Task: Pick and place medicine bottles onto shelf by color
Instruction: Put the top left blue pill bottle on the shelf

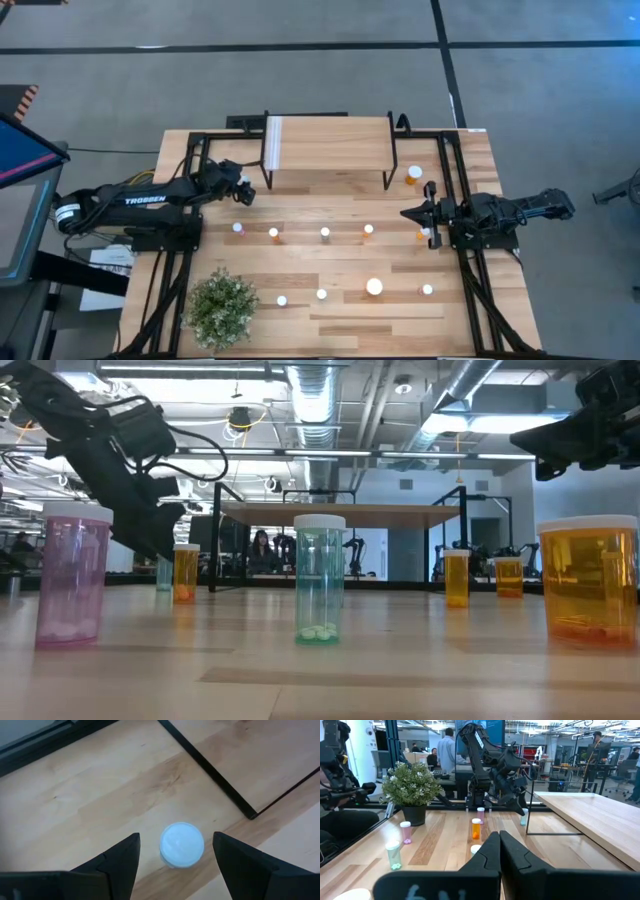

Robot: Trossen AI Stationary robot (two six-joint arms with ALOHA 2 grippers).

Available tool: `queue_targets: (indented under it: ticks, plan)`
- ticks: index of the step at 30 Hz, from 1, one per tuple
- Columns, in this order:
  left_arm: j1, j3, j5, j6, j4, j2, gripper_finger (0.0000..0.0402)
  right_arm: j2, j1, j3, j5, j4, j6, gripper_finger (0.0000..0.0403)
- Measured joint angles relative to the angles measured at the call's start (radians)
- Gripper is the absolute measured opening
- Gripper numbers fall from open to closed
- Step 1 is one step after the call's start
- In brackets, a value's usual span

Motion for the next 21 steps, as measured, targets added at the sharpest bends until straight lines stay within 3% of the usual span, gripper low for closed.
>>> queue_targets:
  ticks: [21]
  plan:
    - [0.000,0.000,-0.011,-0.005,0.004,0.006,0.0142,0.000,0.000,0.000,0.000,0.000,0.000,0.0013]
